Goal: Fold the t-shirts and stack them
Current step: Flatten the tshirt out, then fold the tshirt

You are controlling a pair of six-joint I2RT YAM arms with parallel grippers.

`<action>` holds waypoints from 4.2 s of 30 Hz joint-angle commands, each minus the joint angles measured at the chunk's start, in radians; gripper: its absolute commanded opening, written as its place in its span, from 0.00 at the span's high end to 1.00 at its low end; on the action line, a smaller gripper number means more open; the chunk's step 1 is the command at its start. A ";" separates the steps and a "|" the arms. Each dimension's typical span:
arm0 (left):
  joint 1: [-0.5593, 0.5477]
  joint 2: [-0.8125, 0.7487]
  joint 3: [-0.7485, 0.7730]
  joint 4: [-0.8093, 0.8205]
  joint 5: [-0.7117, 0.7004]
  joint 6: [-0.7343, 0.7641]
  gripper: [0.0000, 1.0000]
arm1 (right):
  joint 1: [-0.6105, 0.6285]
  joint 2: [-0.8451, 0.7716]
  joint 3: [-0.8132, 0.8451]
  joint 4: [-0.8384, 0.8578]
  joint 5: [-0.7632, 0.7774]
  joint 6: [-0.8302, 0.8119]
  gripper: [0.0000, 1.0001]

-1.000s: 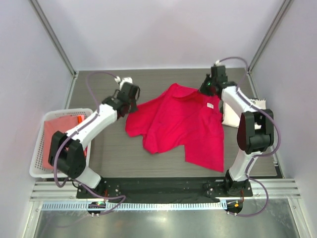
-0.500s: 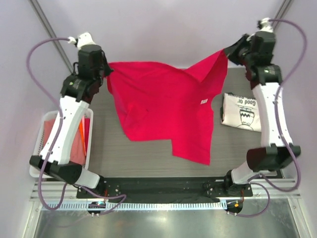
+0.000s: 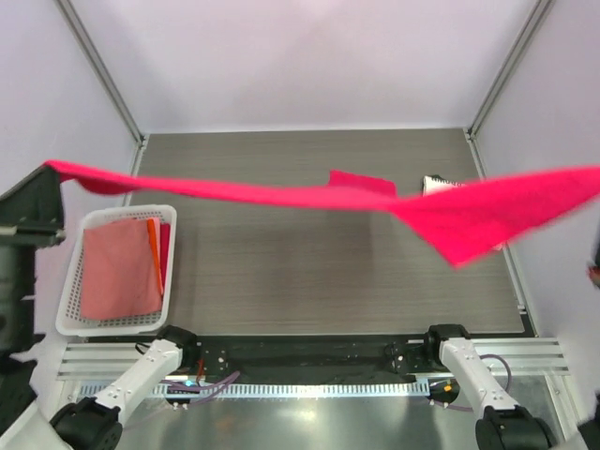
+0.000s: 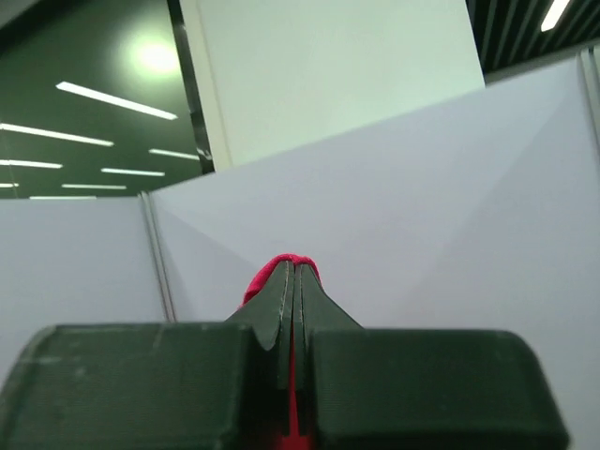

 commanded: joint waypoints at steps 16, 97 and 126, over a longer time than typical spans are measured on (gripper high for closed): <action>0.006 0.311 -0.290 0.210 -0.062 -0.014 1.00 | -0.002 0.370 -0.222 0.110 -0.021 0.063 0.99; 0.330 -0.540 -1.557 0.050 0.157 -0.586 1.00 | -0.127 -0.202 -1.397 0.000 -0.191 0.233 0.99; 0.329 -0.223 -1.464 0.185 0.165 -0.368 1.00 | -0.115 0.410 -1.040 0.184 -0.292 0.138 0.99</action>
